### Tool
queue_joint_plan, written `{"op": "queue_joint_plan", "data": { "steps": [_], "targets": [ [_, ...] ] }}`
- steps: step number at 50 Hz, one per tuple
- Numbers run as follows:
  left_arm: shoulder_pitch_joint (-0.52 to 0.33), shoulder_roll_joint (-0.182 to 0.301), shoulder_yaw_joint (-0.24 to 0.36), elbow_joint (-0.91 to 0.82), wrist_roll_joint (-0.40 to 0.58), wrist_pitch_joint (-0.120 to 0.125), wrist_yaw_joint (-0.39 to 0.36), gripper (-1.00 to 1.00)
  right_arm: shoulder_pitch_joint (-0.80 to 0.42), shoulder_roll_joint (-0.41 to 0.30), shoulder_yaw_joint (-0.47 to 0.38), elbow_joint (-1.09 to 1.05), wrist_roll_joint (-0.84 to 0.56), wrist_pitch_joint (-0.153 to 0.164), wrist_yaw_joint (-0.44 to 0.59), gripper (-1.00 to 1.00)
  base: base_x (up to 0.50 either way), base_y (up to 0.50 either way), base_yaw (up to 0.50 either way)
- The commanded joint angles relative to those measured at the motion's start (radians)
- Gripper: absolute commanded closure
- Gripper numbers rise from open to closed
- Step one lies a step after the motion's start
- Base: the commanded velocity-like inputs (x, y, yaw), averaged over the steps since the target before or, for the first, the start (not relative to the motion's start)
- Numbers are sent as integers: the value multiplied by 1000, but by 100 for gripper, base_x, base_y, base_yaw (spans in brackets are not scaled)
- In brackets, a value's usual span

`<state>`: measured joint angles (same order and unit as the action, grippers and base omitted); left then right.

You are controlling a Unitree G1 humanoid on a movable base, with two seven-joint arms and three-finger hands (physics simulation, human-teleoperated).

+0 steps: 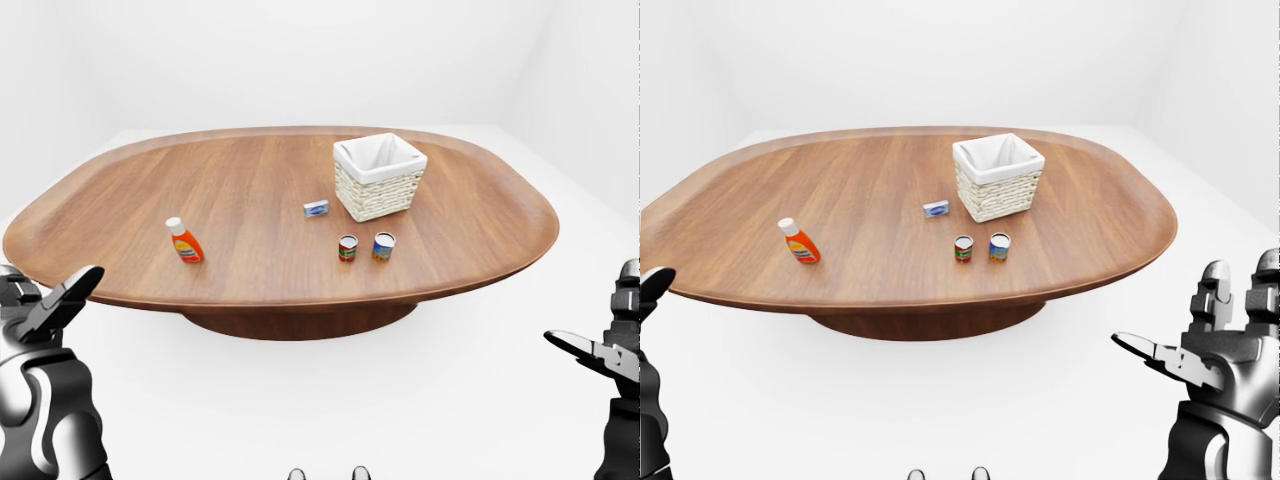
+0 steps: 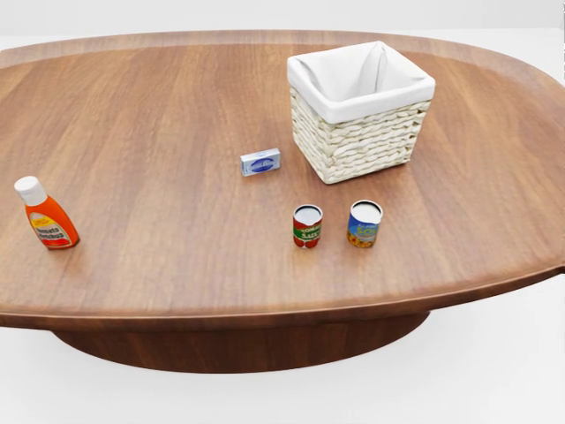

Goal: Pick up the tomato sauce, and put it in the basket.

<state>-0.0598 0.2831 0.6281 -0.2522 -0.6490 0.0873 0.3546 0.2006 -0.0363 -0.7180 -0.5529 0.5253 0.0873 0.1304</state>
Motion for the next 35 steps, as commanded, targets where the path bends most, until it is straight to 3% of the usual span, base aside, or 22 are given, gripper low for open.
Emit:
{"op": "queue_joint_plan", "data": {
  "steps": [1, 35],
  "targets": [
    [8, -3, 6, -18, -24, 0, -4, -100, -1, 0, 19, 7, -9, 0, 13, -100, 0, -45, 0],
    [2, -5, -4, -8, -16, 0, -8, -100, -4, -1, 31, 9, -17, 0, 15, -100, 0, -47, 0]
  ]
}}
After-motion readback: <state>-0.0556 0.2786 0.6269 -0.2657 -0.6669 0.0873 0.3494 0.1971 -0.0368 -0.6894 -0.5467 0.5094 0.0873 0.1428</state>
